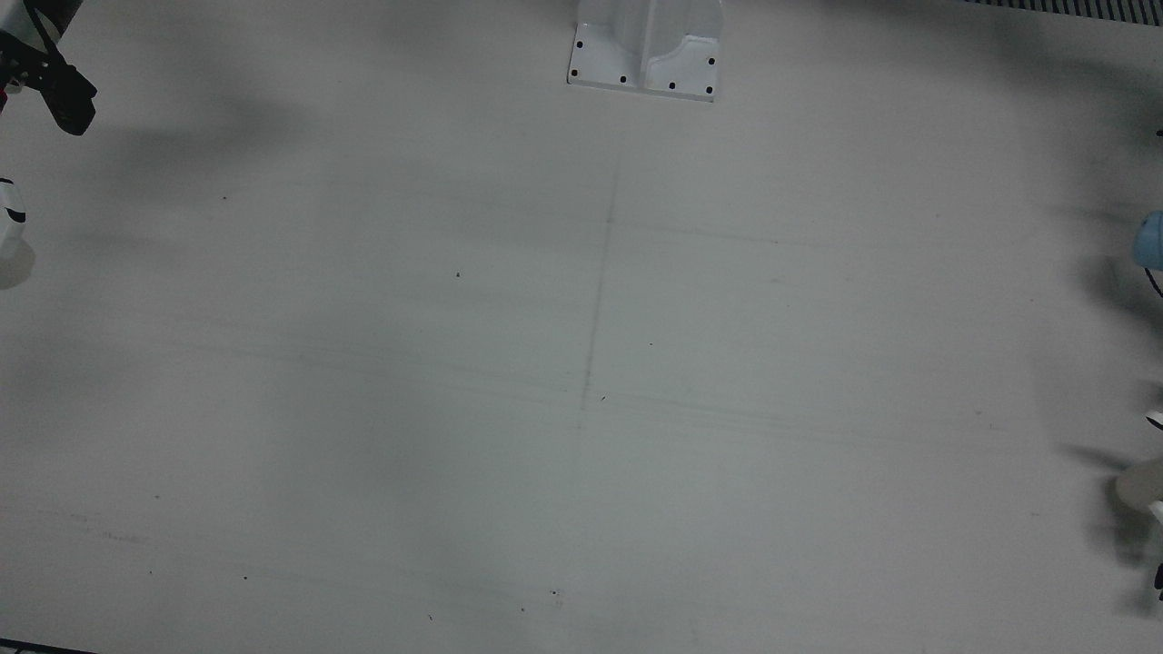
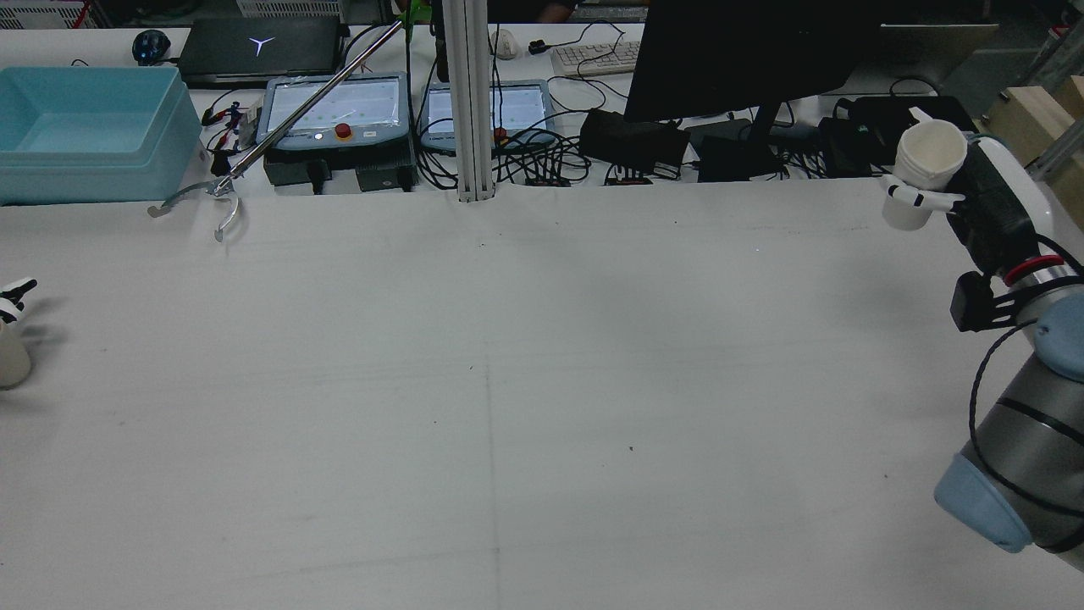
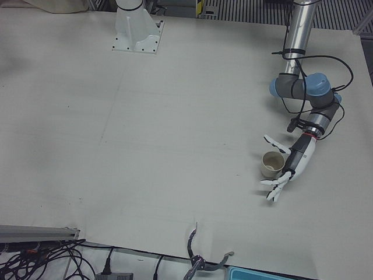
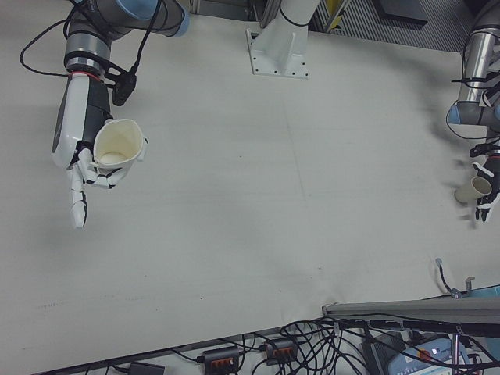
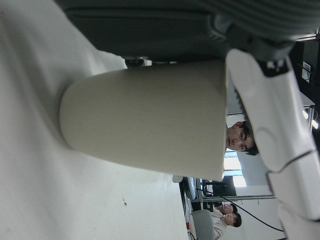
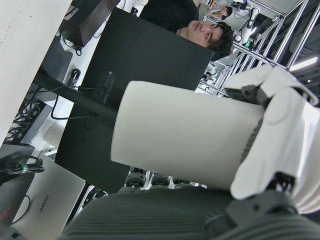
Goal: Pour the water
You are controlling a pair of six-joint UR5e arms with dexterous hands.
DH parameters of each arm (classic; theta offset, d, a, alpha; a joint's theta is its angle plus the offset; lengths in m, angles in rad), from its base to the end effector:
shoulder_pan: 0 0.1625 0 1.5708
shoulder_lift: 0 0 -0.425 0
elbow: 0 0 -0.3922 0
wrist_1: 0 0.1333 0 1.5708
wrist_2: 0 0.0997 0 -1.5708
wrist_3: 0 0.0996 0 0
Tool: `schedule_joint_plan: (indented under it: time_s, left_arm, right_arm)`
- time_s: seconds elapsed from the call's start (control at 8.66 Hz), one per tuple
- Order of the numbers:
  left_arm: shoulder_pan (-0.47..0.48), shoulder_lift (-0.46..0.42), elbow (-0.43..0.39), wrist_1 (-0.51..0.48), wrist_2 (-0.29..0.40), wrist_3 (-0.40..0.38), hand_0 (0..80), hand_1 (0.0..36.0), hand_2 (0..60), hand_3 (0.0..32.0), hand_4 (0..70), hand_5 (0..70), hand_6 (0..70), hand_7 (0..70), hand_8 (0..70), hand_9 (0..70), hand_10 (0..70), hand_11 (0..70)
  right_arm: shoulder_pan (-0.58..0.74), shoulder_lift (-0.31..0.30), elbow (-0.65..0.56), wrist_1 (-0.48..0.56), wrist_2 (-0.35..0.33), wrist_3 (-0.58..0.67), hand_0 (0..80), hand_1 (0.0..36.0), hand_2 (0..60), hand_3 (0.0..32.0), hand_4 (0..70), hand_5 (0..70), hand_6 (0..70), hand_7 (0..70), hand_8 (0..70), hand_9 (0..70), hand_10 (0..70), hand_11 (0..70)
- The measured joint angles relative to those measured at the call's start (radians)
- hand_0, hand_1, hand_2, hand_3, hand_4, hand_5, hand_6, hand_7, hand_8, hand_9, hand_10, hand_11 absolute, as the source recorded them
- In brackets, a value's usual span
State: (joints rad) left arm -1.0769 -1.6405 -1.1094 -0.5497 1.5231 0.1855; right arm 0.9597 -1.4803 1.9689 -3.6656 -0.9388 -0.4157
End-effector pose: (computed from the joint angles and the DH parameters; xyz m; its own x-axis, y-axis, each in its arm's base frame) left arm 0.1183 -0.5110 0.8190 -0.9001 -0.3991 -0.1748 0.0930 0.2159 -0.9720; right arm -0.1074 -0.4882 0.5041 -0.9062 -0.0071 0.4227 -0.4222 -0.0348 -0.9058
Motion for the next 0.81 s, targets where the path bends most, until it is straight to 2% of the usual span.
schedule_joint_plan:
  time_s: [0.58,0.81]
  left_arm:
    - [-0.002,0.005,-0.001,0.001,0.0,0.002,56.2,11.9,0.0,0.0,23.2,2.2,5.8,5.7,0.1,0.0,3.5,7.0]
    - [-0.035,0.005,-0.007,-0.007,-0.006,0.021,57.0,12.5,0.0,0.0,16.5,0.0,1.0,0.6,0.0,0.0,2.3,5.4]
  right_arm:
    - [-0.001,0.0,0.003,0.0,-0.001,0.0,45.3,22.7,60.0,0.0,20.1,70.0,5.6,9.0,4.4,8.5,7.4,11.9]
    - [0.001,0.0,0.004,-0.001,0.0,0.001,44.8,21.9,60.0,0.0,19.7,70.0,5.6,8.8,4.6,8.9,7.7,12.3]
